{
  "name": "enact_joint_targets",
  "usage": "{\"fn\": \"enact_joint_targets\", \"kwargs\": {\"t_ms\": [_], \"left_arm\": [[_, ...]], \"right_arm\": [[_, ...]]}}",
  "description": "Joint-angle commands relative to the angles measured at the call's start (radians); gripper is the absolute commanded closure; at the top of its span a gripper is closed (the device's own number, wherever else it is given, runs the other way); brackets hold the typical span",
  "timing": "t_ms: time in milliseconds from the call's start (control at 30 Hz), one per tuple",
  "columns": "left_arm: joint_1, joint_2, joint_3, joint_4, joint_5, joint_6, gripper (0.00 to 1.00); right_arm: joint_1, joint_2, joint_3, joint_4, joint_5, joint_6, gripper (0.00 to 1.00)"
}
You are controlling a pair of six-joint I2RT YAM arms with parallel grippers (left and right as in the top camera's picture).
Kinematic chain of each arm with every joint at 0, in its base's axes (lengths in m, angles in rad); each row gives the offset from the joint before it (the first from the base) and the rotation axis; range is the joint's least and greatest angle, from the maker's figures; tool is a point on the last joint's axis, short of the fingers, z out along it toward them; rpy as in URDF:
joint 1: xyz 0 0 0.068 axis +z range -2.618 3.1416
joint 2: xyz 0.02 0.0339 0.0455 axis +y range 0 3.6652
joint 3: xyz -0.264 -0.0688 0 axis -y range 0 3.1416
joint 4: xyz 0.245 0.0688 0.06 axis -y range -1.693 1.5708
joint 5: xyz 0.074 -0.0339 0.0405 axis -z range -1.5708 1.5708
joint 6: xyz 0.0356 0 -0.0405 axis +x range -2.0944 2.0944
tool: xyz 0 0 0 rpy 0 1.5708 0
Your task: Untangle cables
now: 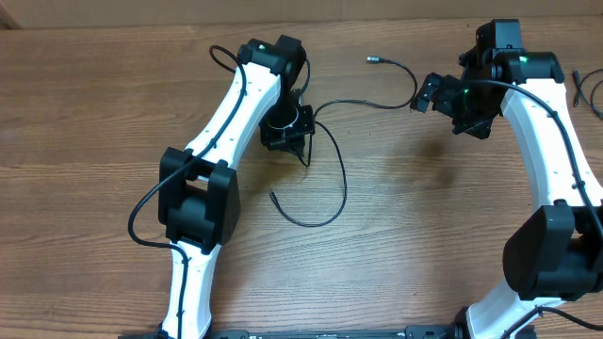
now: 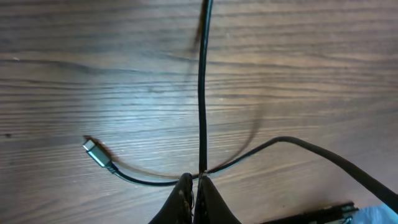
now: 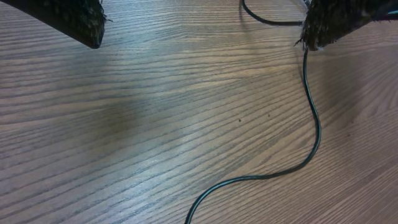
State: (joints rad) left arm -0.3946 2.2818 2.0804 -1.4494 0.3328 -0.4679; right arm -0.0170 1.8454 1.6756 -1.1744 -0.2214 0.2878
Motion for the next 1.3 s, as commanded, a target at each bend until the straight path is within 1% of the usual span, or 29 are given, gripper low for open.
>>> {"fn": "enact_joint_targets", "kwargs": {"t_ms": [0,100,167,200,233,300,367,400,433,567,667,800,967,1067,1167,1267], "left_arm": [[-0.046,0.007,0.017,0.021,0.034,0.029,0.96],[-0.078,0.007,0.017,0.07,0.034,0.027,0.95],[-0.109,0.007,0.017,0.131,0.034,0.027,0.94],[-0.121,0.007,0.017,0.151,0.034,0.027,0.92],[-0.131,0.007,0.017,0.167,0.034,0.027,0.88],[-0.153,0.007,0.017,0.196,0.018,0.027,0.7],[-0.169,0.007,0.017,0.205,-0.033,0.027,0.3],[-0.175,0.007,0.017,0.204,-0.071,0.027,0.17],[-0.18,0.007,0.017,0.199,-0.117,0.027,0.0],[-0.179,0.007,0.017,0.132,-0.312,0.028,0.0],[-0.151,-0.003,0.027,0.071,-0.415,0.028,0.01],[-0.087,-0.079,0.058,0.041,-0.403,0.058,0.01],[-0.026,-0.233,0.063,0.098,-0.34,0.057,0.0],[-0.017,-0.309,0.063,0.108,-0.343,0.06,0.01],[-0.018,-0.346,0.063,0.103,-0.344,0.073,0.0],[-0.018,-0.352,0.063,0.081,-0.396,0.072,0.0]], "right_arm": [[0.001,-0.004,-0.001,0.004,-0.005,0.0,0.0],[0.001,-0.004,-0.001,0.004,-0.005,0.0,0.0],[0.001,-0.004,-0.001,0.003,-0.005,0.0,0.0],[0.001,-0.004,-0.001,0.003,-0.005,0.0,0.0],[0.001,-0.004,-0.001,0.003,-0.005,0.0,0.0],[0.001,-0.004,-0.001,0.004,-0.005,0.0,0.0],[0.001,-0.004,-0.001,0.004,-0.005,0.0,0.0],[0.001,-0.004,-0.001,0.003,-0.005,0.0,0.0],[0.001,-0.004,-0.001,0.003,-0.005,0.0,0.0],[0.001,-0.004,-0.001,0.003,-0.005,0.0,0.0],[0.001,-0.004,-0.001,0.003,-0.005,0.0,0.0],[0.001,-0.004,-0.001,0.003,-0.005,0.0,0.0],[0.001,-0.004,-0.001,0.003,-0.005,0.0,0.0],[0.001,-0.004,-0.001,0.003,-0.005,0.0,0.0],[0.001,-0.004,-0.001,0.003,-0.005,0.0,0.0],[0.001,-0.004,-0.001,0.004,-0.005,0.0,0.0]]}}
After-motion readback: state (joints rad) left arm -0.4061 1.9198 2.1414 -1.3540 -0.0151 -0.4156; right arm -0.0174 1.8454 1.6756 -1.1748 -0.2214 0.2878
